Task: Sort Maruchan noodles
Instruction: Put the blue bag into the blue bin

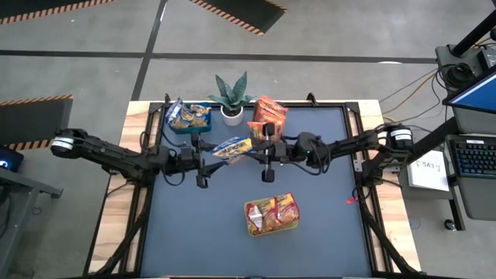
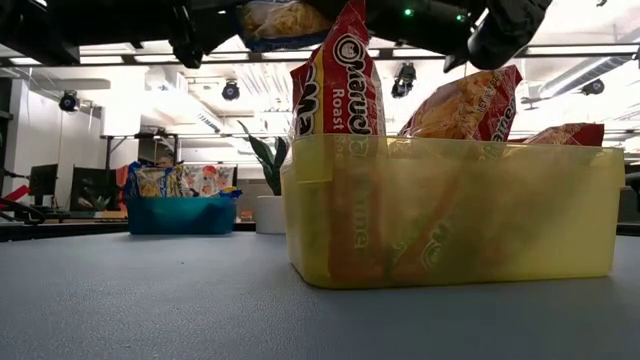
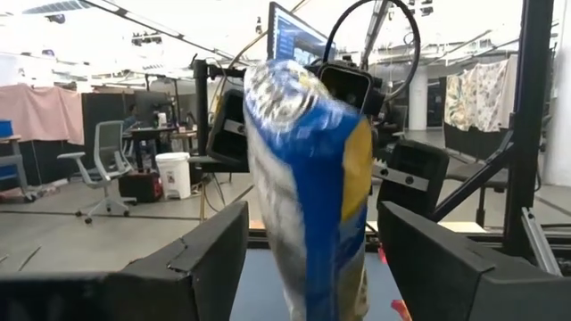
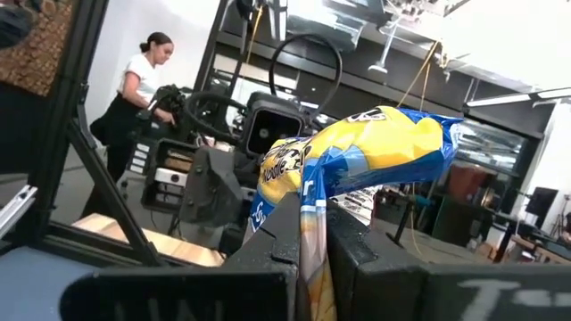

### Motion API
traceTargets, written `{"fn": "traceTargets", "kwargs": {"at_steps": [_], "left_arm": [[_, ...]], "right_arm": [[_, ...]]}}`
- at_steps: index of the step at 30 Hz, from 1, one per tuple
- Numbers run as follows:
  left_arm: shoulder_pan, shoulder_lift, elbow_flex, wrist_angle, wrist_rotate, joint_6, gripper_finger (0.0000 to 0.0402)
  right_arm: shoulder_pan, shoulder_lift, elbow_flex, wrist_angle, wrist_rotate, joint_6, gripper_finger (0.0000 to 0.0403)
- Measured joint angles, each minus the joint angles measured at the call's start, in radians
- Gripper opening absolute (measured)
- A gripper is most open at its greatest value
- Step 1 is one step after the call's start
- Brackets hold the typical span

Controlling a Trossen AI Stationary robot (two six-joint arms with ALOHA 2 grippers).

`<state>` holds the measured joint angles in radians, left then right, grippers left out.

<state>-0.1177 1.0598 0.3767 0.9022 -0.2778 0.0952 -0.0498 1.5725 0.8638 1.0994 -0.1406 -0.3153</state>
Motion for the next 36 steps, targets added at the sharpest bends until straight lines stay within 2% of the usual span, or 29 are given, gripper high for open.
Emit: {"fn": "traceTargets", "kwargs": {"at_steps": [4, 8, 13, 16, 20, 24, 27, 31, 34, 36], "left_arm": [[0.0, 0.004, 0.0, 0.002, -0.001, 0.002, 0.0216], [0.0, 0.004, 0.0, -0.001, -0.029, 0.003, 0.0178], [0.001, 0.003, 0.0, 0.001, -0.058, 0.004, 0.0132], [0.001, 0.003, -0.001, 0.001, -0.058, 0.004, 0.0131], [0.001, 0.003, -0.001, -0.001, -0.088, 0.008, 0.0152], [0.001, -0.006, 0.0, -0.027, -0.168, 0.05, 0.0153], [0.001, -0.027, 0.0, -0.054, -0.24, 0.062, 0.0144], [0.001, -0.052, 0.0, -0.088, -0.403, 0.106, 0.0134], [0.001, -0.065, 0.001, -0.112, -0.616, 0.147, 0.0134], [0.002, -0.066, 0.004, -0.118, -0.832, 0.185, 0.0134]], "right_arm": [[0.0, 0.01, 0.023, -0.044, 0.001, -0.011, 0.0009], [0.0, 0.016, 0.053, -0.121, 0.002, -0.012, 0.001], [-0.002, 0.012, 0.087, -0.198, 0.017, 0.016, 0.0042], [-0.003, 0.012, 0.099, -0.216, 0.013, 0.027, 0.0075], [-0.003, 0.006, 0.112, -0.26, 0.021, 0.034, 0.0119], [-0.003, -0.031, 0.119, -0.381, 0.118, 0.023, 0.0159], [-0.003, -0.084, 0.135, -0.521, 0.251, 0.007, 0.0184], [-0.012, -0.155, 0.15, -0.687, 0.408, 0.019, 0.0208], [-0.023, -0.204, 0.149, -0.805, 0.502, 0.051, 0.0219], [-0.034, -0.233, 0.148, -0.884, 0.53, 0.079, 0.0224]]}}
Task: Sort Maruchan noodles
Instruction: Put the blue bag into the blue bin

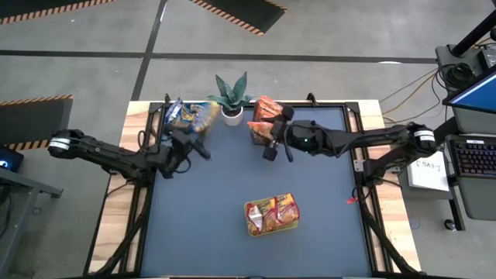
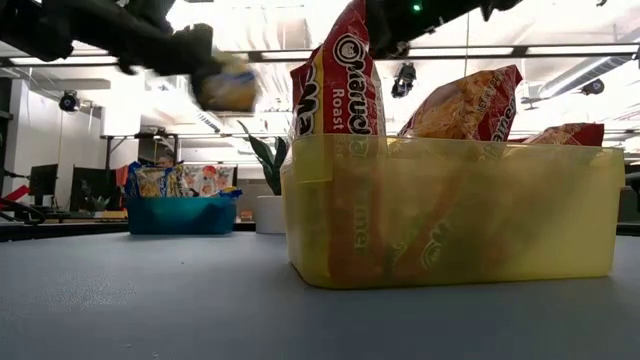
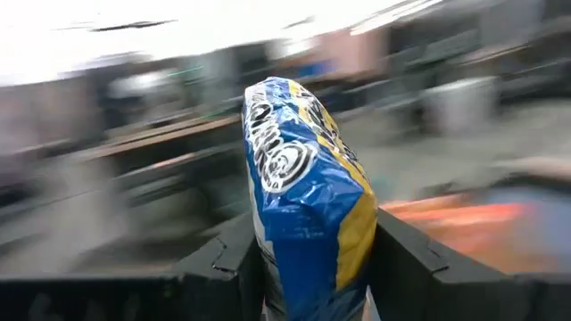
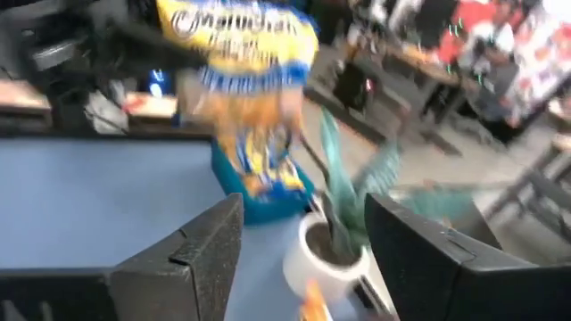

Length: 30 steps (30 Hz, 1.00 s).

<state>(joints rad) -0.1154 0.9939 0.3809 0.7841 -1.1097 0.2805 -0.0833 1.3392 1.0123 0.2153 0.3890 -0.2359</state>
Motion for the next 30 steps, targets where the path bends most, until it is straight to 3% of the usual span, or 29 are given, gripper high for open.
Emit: {"fn": "traceTargets", "kwargs": {"at_steps": [3, 6, 9, 14, 17, 25, 30], "left_arm": [[0.024, 0.0, 0.0, 0.0, -0.293, 0.07, 0.0134], [0.073, 0.0, 0.0, 0.001, -0.374, 0.07, 0.0134], [0.117, 0.002, 0.0, 0.0, -0.32, 0.043, 0.0133], [0.216, 0.001, 0.0, -0.003, -0.312, 0.048, 0.0133], [0.262, 0.001, 0.0, -0.01, -0.234, 0.003, 0.0133], [0.43, 0.003, 0.0, -0.263, 0.063, -0.358, 0.0133], [0.471, 0.003, 0.0, -0.483, 0.08, -0.574, 0.0133]], "right_arm": [[-0.011, -0.025, 0.0, -0.091, 0.004, 0.04, 0.0228], [-0.015, -0.031, -0.003, -0.131, 0.005, 0.066, 0.0228], [-0.015, -0.027, -0.014, -0.143, 0.004, 0.059, 0.0227], [-0.016, -0.03, -0.03, -0.193, 0.005, 0.056, 0.0226], [-0.021, -0.037, -0.042, -0.188, 0.005, 0.036, 0.0226], [-0.085, -0.042, -0.06, -0.177, 0.005, -0.017, 0.0226], [-0.155, -0.045, -0.061, -0.175, 0.005, -0.045, 0.0226]]}}
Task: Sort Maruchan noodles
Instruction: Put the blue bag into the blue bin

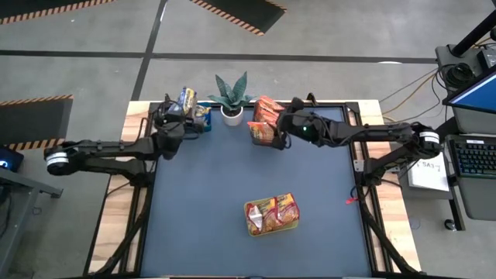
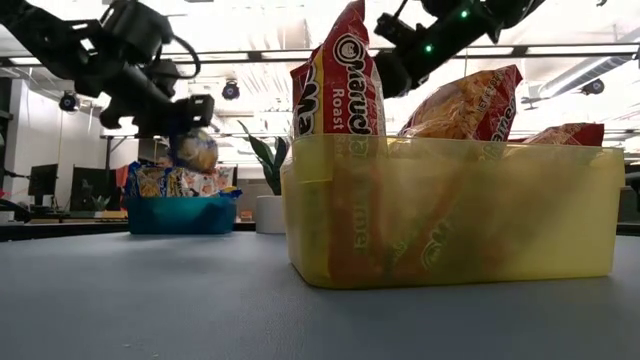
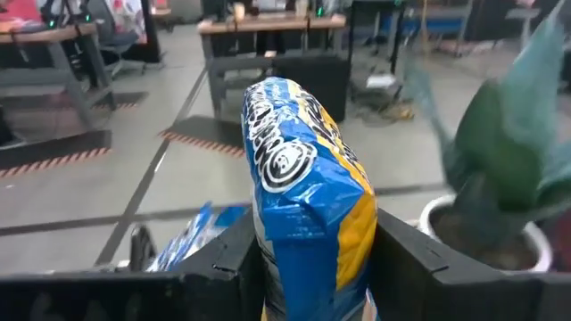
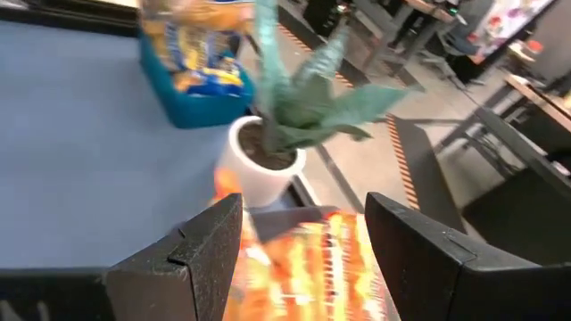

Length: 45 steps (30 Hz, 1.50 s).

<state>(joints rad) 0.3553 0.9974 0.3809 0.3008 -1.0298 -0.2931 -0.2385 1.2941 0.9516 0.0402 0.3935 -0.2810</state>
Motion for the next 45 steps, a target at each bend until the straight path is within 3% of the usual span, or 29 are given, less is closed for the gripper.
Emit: {"fn": "traceTargets", "kwargs": {"at_steps": [8, 23, 38, 45], "left_arm": [[0.037, 0.089, 0.0, -0.105, -0.006, -0.064, 0.0133], [0.131, 0.339, 0.001, 0.118, -0.01, -0.057, 0.0141], [0.131, 0.404, 0.001, 0.11, -0.009, -0.122, 0.0144], [0.131, 0.366, 0.0, 0.042, 0.023, -0.166, 0.0176]], "right_arm": [[-0.093, -0.002, -0.014, 0.052, -0.06, 0.008, 0.0226], [-0.136, -0.002, -0.023, 0.054, -0.087, 0.008, 0.0226], [-0.136, -0.002, -0.023, 0.054, -0.087, 0.008, 0.0226], [-0.136, -0.002, -0.023, 0.053, -0.087, 0.008, 0.0226]]}}
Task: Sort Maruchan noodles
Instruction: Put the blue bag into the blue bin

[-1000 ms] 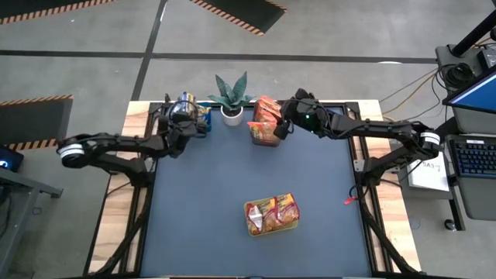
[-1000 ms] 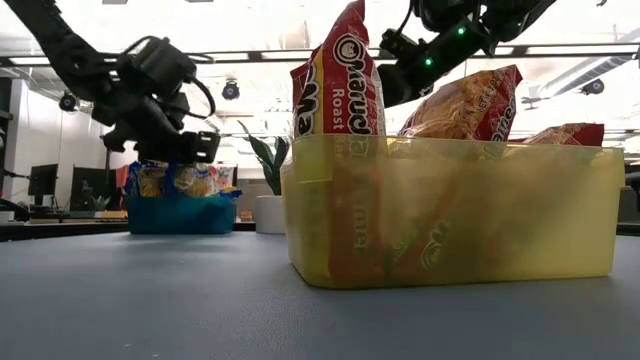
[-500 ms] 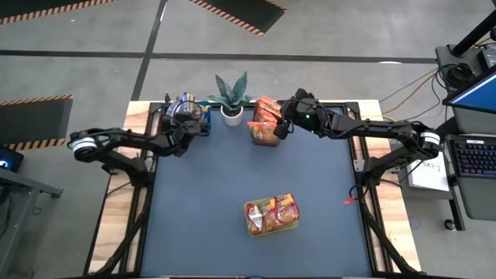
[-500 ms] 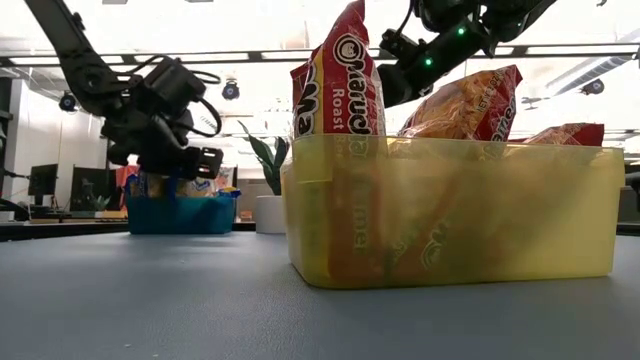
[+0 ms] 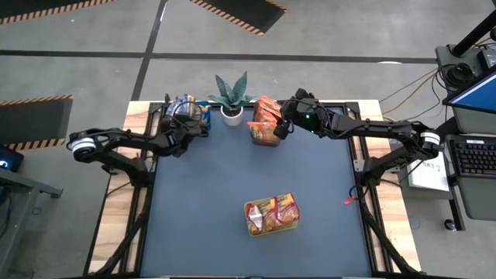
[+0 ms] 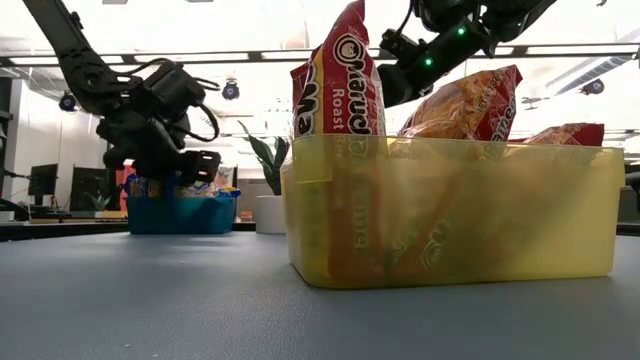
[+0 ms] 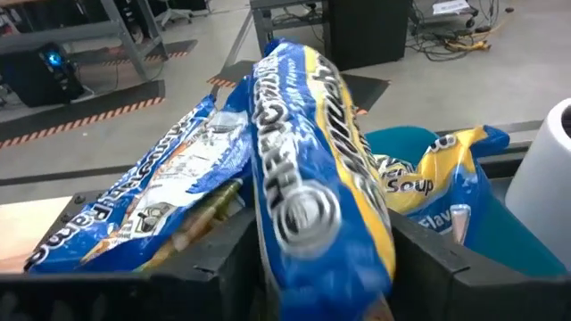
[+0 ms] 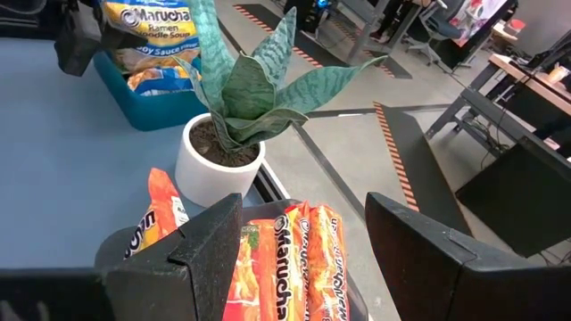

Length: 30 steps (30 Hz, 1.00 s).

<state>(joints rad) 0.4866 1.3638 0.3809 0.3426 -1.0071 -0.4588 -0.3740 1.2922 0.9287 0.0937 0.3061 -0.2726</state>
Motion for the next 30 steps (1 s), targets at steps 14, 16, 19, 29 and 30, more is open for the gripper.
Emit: {"fn": "traceTargets", "kwargs": {"at_steps": [14, 16, 19, 29, 30], "left_arm": [[-0.001, -0.316, 0.087, -0.371, 0.111, 0.014, 0.0246], [-0.001, -0.356, 0.122, -0.392, 0.11, 0.049, 0.0247], [0.002, -0.382, 0.168, -0.37, 0.107, 0.116, 0.0245], [0.062, -0.2, 0.168, -0.225, 0.018, 0.163, 0.0231], [0.068, -0.169, 0.167, -0.226, -0.002, 0.147, 0.023]], "right_arm": [[0.0, 0.0, 0.0, -0.002, 0.0, 0.003, 0.0226], [0.0, 0.0, 0.0, -0.001, 0.0, 0.002, 0.0226], [0.0, 0.0, 0.0, 0.0, 0.0, 0.002, 0.0226], [0.0, 0.0, 0.0, 0.0, 0.0, 0.001, 0.0226], [0.0, 0.0, 0.0, 0.0, 0.0, 0.001, 0.0226]]}}
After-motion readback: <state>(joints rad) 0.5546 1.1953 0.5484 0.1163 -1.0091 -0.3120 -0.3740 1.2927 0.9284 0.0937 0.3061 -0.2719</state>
